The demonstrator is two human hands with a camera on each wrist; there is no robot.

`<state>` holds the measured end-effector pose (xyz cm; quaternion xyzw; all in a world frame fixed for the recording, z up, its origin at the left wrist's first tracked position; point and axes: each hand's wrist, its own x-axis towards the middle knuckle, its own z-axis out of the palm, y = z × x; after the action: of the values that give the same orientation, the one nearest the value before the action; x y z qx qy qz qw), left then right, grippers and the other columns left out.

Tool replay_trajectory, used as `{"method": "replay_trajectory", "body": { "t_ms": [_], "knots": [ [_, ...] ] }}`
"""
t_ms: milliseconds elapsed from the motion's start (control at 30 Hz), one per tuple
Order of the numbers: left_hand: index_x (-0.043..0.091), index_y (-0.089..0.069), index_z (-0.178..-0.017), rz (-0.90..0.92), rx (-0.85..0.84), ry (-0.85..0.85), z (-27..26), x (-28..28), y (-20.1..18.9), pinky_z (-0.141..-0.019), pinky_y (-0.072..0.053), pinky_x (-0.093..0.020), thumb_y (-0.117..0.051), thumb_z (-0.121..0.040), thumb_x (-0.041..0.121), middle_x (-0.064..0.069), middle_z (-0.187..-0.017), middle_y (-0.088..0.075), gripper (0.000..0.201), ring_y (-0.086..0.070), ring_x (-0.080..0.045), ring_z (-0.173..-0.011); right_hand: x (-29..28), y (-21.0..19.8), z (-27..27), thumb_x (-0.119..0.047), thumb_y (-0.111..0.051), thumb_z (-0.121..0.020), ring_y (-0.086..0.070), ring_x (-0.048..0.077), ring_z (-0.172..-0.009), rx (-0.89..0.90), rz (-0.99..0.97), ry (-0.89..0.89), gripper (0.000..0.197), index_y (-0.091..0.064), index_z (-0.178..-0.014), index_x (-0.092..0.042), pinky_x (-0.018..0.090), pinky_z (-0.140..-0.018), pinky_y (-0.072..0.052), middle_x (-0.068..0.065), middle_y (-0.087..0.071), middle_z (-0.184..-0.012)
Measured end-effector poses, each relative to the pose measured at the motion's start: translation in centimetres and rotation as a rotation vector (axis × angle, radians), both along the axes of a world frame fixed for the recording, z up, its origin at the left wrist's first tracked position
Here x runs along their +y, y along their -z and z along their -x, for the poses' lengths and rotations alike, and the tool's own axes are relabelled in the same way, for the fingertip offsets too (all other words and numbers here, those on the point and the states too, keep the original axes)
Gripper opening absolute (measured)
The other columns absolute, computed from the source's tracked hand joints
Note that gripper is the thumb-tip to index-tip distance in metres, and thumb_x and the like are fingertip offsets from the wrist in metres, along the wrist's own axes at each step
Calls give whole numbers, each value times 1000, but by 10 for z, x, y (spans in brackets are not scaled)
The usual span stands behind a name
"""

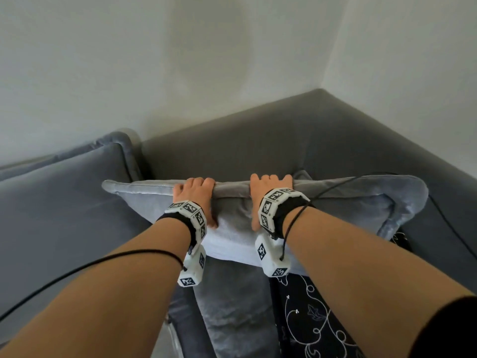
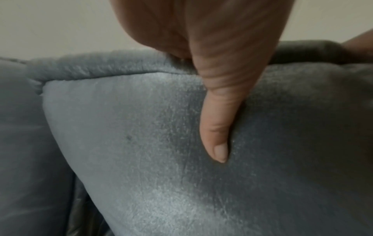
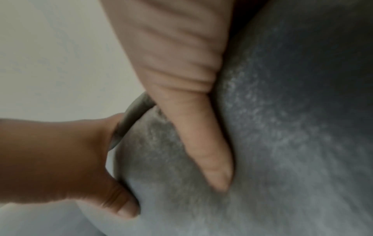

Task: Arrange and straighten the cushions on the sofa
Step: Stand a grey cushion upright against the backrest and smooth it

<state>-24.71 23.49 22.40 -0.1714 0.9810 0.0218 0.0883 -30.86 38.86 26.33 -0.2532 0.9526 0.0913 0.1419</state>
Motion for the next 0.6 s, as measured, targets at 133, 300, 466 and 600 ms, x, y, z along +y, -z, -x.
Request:
{"method": "replay_trajectory", "body": {
  "t_ms": [133,300,466,600],
  "knots": [
    [23,-47,-118,17,55,84,10,-5,4,-112,-28,-42,-81,-57,55,4,-124,-54,78,-49,-20,-124,-6,2,8,-34,-60,-82,-57,25,-114,92,128,10,24,-54,-104,-25,45,-98,-30,0,-64,-114],
    [23,-51,-111,9,58,87,29,-11,-17,-99,-39,-40,-68,-79,51,1,-118,-62,46,-54,-24,-116,-14,-21,33,-21,-59,-80,-63,24,-103,112,138,1,11,-50,-83,-28,44,-100,-29,-3,-66,-96],
    [21,-52,-110,-11,70,56,57,-22,-60,-90,-44,-40,-66,-81,48,-4,-115,-64,42,-60,-29,-110,-26,-53,66,-21,-56,-79,-65,24,-102,229,140,-64,11,-50,-83,-29,42,-93,-28,-5,-67,-95],
    [20,-51,-106,-80,96,-3,73,-32,-71,-84,-51,-41,-68,-80,46,-4,-109,-66,41,-63,-30,-101,-40,-70,87,-22,-53,-83,-61,22,-108,306,121,-117,10,-48,-83,-30,42,-95,-29,-5,-68,-105]
  ]
}}
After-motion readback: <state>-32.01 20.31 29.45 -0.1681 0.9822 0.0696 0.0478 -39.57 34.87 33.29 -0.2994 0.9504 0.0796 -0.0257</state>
